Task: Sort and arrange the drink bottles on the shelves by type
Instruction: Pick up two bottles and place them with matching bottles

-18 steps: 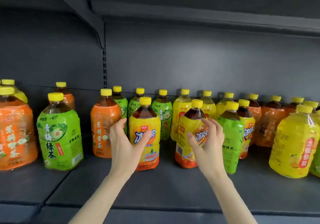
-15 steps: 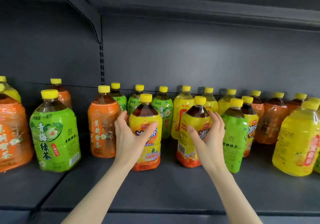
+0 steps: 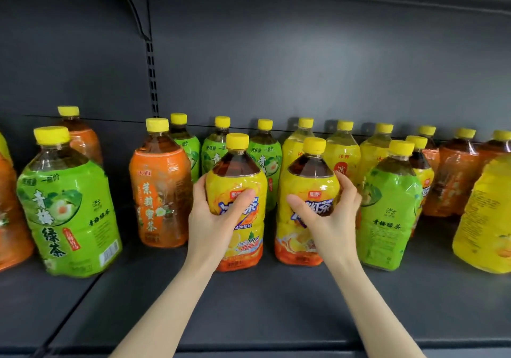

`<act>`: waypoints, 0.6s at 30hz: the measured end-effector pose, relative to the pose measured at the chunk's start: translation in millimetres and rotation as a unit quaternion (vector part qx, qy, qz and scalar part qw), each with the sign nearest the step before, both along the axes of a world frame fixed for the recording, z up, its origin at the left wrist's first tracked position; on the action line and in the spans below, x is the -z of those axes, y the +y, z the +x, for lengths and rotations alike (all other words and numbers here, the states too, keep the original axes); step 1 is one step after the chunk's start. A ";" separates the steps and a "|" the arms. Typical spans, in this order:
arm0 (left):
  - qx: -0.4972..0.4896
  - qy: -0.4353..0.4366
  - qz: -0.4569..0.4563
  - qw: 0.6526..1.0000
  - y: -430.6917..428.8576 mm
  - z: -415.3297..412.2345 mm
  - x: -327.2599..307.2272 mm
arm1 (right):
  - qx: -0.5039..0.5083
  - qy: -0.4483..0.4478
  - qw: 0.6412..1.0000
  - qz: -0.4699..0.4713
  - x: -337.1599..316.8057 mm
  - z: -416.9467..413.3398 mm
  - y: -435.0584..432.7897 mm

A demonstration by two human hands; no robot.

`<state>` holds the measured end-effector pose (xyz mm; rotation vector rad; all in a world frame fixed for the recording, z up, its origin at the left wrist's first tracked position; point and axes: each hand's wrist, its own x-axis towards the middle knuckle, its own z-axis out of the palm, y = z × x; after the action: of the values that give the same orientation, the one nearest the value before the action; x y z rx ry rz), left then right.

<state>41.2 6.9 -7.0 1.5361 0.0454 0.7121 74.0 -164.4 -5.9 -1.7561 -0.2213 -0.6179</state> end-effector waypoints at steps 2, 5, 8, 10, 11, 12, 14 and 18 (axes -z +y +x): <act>0.014 0.012 -0.020 1.000 0.2 0.0 0.7 | -0.067 0.052 0.993 0.078 -1.3 3.5 -1.1; 0.018 0.042 -0.027 0.999 1.6 -0.2 3.6 | -0.085 0.072 0.990 0.087 -1.9 9.7 -4.2; 0.028 0.041 -0.029 0.998 0.5 -4.6 2.1 | -0.086 0.056 0.990 0.101 -1.6 6.9 -3.0; 0.025 0.033 -0.029 0.999 -2.8 -9.1 -0.7 | -0.079 0.045 0.990 0.107 -0.9 1.4 -2.4; 0.021 0.028 -0.030 0.999 -4.7 -11.5 -1.3 | -0.077 0.040 0.990 0.110 -1.1 -2.5 -3.6; 0.018 0.022 -0.031 0.999 -7.4 -15.1 -1.9 | -0.073 0.038 0.990 0.111 -1.4 -7.5 -5.8; 0.016 0.014 -0.030 0.999 -14.6 -24.6 -2.9 | -0.067 0.033 0.991 0.109 -2.7 -19.0 -13.4; 0.039 -0.014 -0.039 0.998 -41.5 -47.1 -9.0 | -0.068 0.014 0.990 0.119 -10.6 -45.2 -38.9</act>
<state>-5.9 -34.6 2.0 1.4456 -0.0068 0.6627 28.8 -203.3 4.7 -1.5046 -0.2358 -0.4977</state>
